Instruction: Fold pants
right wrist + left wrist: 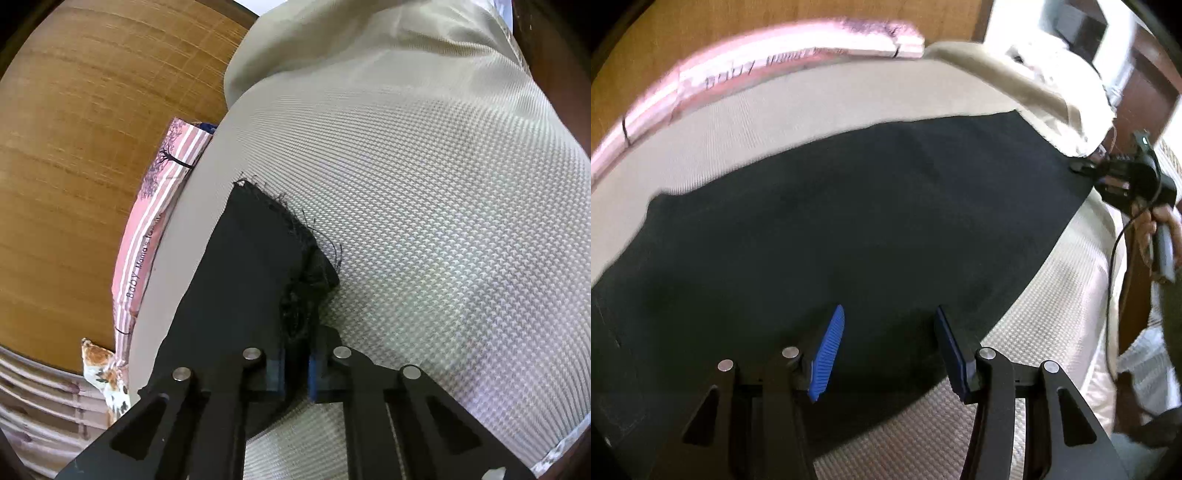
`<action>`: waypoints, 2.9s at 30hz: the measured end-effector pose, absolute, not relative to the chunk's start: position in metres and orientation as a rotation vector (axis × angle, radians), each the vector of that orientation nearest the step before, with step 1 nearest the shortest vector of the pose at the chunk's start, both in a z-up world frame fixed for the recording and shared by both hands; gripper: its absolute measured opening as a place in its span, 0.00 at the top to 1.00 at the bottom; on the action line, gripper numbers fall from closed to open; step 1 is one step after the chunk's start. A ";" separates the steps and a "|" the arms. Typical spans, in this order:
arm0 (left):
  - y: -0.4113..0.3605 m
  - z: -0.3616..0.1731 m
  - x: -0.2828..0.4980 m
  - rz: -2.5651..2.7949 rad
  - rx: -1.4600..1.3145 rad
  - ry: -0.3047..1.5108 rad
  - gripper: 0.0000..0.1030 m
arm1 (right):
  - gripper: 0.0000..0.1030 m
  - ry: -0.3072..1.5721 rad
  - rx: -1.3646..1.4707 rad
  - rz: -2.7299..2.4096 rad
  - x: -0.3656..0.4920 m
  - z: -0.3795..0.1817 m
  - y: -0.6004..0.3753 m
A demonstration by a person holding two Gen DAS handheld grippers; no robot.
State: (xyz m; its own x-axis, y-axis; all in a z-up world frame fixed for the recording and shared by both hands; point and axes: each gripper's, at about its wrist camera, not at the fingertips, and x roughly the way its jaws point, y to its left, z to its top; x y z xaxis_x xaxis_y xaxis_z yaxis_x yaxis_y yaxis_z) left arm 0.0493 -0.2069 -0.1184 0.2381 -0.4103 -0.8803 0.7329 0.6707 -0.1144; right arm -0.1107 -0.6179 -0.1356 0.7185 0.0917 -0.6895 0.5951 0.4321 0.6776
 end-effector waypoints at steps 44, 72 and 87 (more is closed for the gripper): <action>-0.006 -0.079 0.114 -0.621 -0.398 1.184 0.49 | 0.65 1.119 0.290 0.502 0.058 -0.089 -0.181; -0.008 -0.126 0.113 -0.562 -0.600 1.455 0.49 | 0.54 1.013 0.630 0.285 0.018 -0.088 -0.300; -0.051 -0.106 0.102 -0.640 -0.434 1.377 0.92 | 0.54 1.003 0.579 0.178 0.016 -0.083 -0.315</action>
State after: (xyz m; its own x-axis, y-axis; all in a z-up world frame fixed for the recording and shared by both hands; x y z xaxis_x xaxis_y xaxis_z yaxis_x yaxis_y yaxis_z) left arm 0.1019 -0.0507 -0.1059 0.0680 -0.6468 -0.7596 0.1638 0.7583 -0.6310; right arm 0.0162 -0.3153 -0.0827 0.5376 0.3983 -0.7432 0.1189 0.8368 0.5344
